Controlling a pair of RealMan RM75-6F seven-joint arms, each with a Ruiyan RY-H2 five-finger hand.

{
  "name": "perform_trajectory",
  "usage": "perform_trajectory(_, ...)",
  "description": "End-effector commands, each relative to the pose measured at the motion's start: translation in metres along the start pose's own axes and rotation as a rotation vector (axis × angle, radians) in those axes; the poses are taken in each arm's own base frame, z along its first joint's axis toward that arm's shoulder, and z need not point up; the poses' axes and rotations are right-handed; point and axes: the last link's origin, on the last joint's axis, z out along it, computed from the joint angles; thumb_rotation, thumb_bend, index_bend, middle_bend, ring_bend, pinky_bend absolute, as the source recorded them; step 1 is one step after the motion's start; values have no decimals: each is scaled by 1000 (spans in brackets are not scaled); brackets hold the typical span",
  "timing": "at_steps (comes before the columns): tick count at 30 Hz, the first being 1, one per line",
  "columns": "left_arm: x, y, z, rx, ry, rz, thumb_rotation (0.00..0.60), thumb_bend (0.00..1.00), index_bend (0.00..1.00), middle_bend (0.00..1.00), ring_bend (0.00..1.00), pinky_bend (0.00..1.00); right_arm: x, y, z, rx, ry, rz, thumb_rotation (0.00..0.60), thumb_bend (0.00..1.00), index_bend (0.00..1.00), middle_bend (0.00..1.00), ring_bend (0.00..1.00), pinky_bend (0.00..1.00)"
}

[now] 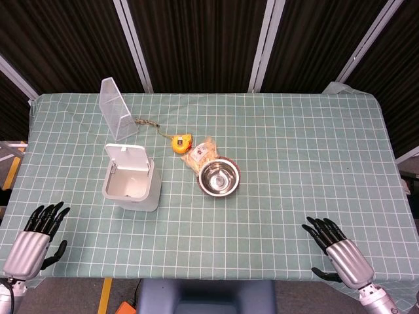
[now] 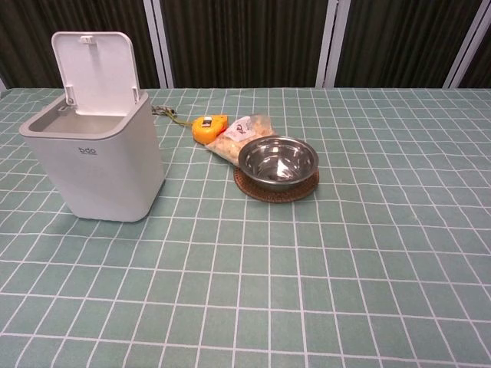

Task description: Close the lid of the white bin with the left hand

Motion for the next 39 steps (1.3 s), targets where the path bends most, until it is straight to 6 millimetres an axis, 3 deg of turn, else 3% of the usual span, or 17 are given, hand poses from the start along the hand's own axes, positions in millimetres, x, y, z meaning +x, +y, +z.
perform_trajectory(1, 1, 2, 0, -8, 20, -9, 600, 460, 60, 0, 0, 5, 0, -1, 1, 3, 0, 2, 600, 264, 0, 0, 0, 0)
perform_trajectory(4, 6, 7, 9, -31, 97, -52, 600, 461, 48, 0, 0, 44, -1, -1, 1, 4, -1, 3, 600, 264, 0, 0, 0, 0)
perform_trajectory(6, 16, 10, 28, -59, 207, -79, 600, 461, 44, 13, 20, 163, -1, -1, 2, 3, -1, 2, 600, 264, 0, 0, 0, 0)
perform_trajectory(7, 23, 12, 39, -66, 264, -83, 600, 465, 46, 111, 119, 341, -2, -1, 2, 3, -3, 2, 600, 264, 0, 0, 0, 0)
perform_trajectory(8, 30, 13, 51, -71, 318, -89, 600, 471, 57, 324, 322, 589, -3, -2, 3, 3, -6, 3, 600, 264, 0, 0, 0, 0)
perform_trajectory(9, 36, 18, 67, -81, 341, -131, 600, 479, 81, 643, 622, 847, -3, -2, 3, 4, -9, 2, 600, 264, 0, 0, 0, 0)
perform_trajectory(11, 44, 26, 90, -100, 305, -226, 600, 488, 132, 944, 921, 999, -4, -3, 4, 10, -9, -2, 600, 264, 0, 0, 0, 0)
perform_trajectory(13, 56, 38, 115, -118, 254, -313, 600, 498, 183, 1000, 998, 1000, -4, -4, 4, 15, -6, -9, 600, 264, 0, 0, 0, 0)
perform_trajectory(17, 72, 60, 157, -123, 223, -324, 600, 502, 237, 1000, 1000, 1000, -5, -2, 5, 7, -5, -14, 600, 264, 0, 0, 0, 0)
perform_trajectory(24, 75, 94, 214, -106, 120, -293, 600, 496, 243, 1000, 1000, 1000, -4, 3, 9, -16, -6, -22, 600, 264, 0, 0, 0, 0)
perform_trajectory(28, 75, 105, 226, -99, 101, -275, 600, 492, 243, 1000, 1000, 1000, 1, 5, 10, -32, 14, -16, 600, 264, 0, 0, 0, 0)
perform_trajectory(34, 66, 108, 229, -94, 26, -207, 600, 489, 253, 1000, 1000, 1000, 6, 6, 7, -31, 38, -15, 600, 264, 0, 0, 0, 0)
perform_trajectory(39, 68, 107, 217, -124, -2, -165, 600, 489, 327, 1000, 1000, 1000, 6, 7, 7, -33, 35, -13, 600, 264, 0, 0, 0, 0)
